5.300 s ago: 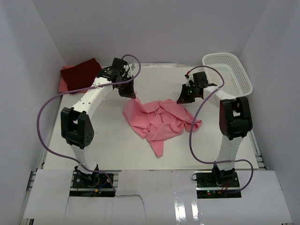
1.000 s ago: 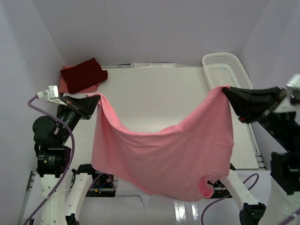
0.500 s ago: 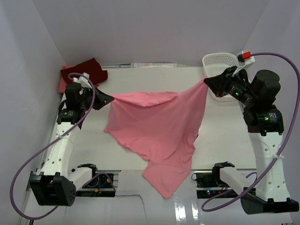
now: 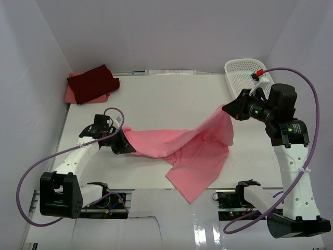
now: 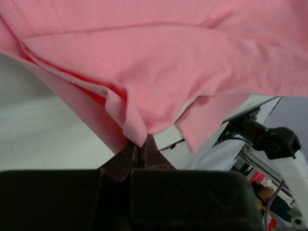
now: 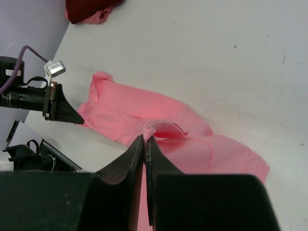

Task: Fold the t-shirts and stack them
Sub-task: Flatten out the tshirt

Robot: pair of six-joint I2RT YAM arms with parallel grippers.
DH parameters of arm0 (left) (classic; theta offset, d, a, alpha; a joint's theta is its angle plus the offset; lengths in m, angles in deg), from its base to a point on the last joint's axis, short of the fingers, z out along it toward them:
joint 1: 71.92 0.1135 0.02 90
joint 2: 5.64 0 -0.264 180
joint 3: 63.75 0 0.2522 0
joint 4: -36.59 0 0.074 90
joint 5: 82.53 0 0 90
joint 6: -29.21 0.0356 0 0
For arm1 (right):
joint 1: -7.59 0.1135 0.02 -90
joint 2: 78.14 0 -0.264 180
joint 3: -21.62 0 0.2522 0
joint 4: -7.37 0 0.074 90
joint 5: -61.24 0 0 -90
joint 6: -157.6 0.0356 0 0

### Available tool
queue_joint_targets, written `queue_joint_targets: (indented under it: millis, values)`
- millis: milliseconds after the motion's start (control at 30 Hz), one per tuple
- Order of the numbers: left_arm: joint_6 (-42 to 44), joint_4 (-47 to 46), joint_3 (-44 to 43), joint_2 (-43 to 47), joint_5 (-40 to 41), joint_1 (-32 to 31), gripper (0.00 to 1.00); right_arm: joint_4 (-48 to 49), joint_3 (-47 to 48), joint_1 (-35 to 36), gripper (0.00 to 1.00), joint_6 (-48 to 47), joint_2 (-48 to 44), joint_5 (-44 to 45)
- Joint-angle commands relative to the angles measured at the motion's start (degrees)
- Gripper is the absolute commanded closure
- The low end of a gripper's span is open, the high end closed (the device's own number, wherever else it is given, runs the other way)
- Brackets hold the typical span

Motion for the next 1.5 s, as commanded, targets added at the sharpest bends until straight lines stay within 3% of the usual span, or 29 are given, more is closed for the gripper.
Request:
queue_joint_targets:
  millis: [0,133,167,200,233,333,367,767,1133,1467]
  values:
    - [1.4,3.19,4.24,0.82,-2.73,-2.61,0.95,-4.27,0.46,-0.16,0.92,-0.86,-0.44,0.12]
    - [-0.45,6.87,4.61,4.42,-0.89,-4.72,0.89,-4.62,0.9,-0.16,0.92,-0.95,-0.09,-0.14]
    - [-0.45,9.75,3.99,5.82,0.68,-4.81,0.81,-4.45,0.72,-0.16,0.92,-0.95,0.08,-0.4]
    - [-0.36,11.0,3.38,6.44,1.4,-4.81,0.54,-4.1,0.64,-0.16,0.92,-0.95,0.17,-0.41]
    - [-0.19,11.97,2.15,7.14,2.01,-4.81,0.43,-3.84,0.46,-0.16,0.92,-0.95,0.35,-0.41]
    - [-1.41,13.3,0.39,10.13,5.96,-4.9,0.13,-2.43,-0.68,-0.16,0.91,-0.69,0.44,-1.19]
    - [-1.94,12.95,-0.49,11.09,8.24,-4.9,0.12,-1.99,-1.03,-0.16,0.91,-0.34,0.44,-1.72]
    - [-4.05,8.81,3.55,4.25,13.35,-4.81,0.13,-1.37,-2.35,-0.16,0.91,-0.86,-0.09,-2.95]
    - [-3.62,8.64,-5.58,-6.29,21.35,-4.81,0.33,0.03,-2.7,-0.16,0.89,-1.04,-0.44,-6.02]
    - [-2.74,7.67,-5.87,-10.61,23.02,-4.81,0.37,-0.05,-3.41,-0.16,0.89,-1.83,-0.36,-6.2]
